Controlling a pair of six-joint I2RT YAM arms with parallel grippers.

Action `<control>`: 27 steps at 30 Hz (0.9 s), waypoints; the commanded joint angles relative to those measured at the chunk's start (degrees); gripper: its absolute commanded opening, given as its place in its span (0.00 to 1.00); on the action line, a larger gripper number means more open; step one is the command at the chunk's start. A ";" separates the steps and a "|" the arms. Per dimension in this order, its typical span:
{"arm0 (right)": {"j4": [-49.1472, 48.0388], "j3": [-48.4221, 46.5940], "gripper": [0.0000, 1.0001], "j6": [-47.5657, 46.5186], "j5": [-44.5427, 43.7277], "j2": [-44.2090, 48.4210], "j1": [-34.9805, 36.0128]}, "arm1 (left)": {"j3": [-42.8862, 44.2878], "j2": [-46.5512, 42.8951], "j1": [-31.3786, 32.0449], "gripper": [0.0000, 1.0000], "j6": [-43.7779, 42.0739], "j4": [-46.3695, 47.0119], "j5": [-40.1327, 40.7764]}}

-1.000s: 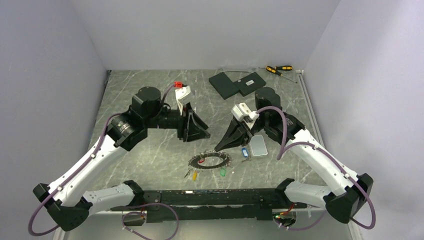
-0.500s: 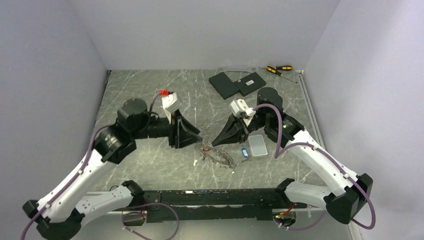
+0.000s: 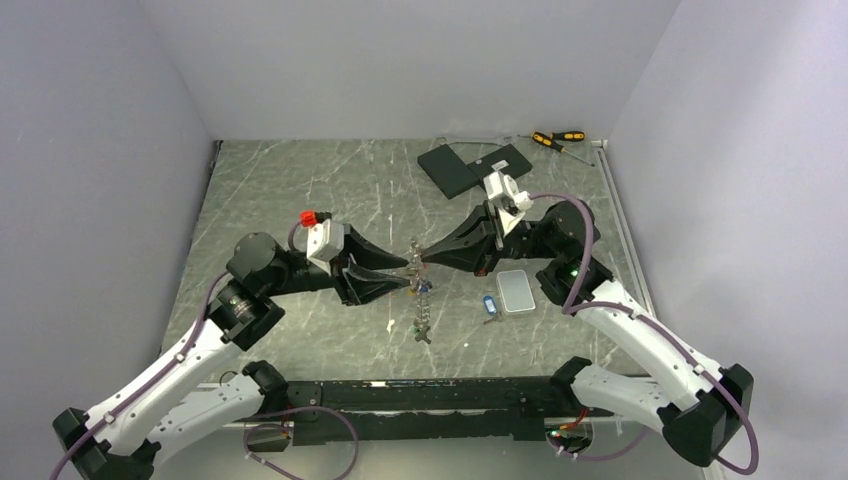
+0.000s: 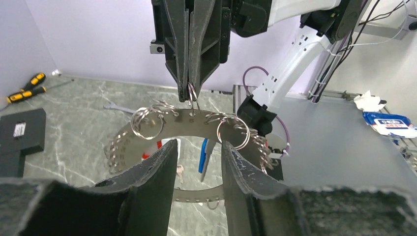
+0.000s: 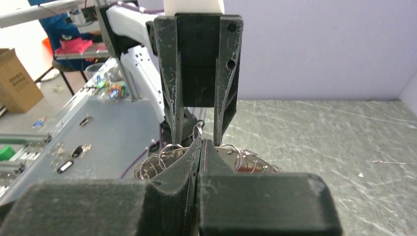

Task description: Put the keys on the keyring

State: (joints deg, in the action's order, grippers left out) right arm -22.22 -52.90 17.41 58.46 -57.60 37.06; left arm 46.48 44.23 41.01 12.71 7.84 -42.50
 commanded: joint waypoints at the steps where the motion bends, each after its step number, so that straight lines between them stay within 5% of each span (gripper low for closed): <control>1: -9.84 0.92 0.00 6.17 -6.31 2.35 0.20 | -1.31 0.02 0.19 0.42 -1.24 11.38 -0.76; 27: -11.35 3.27 0.00 7.68 -8.48 3.11 0.93 | -2.76 2.75 0.20 0.37 -0.32 17.79 4.53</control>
State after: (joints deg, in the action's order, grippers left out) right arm -28.18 -49.10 24.62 50.87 -56.07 37.41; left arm 43.97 46.89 41.06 12.71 22.90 -39.09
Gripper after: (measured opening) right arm 0.008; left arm 0.366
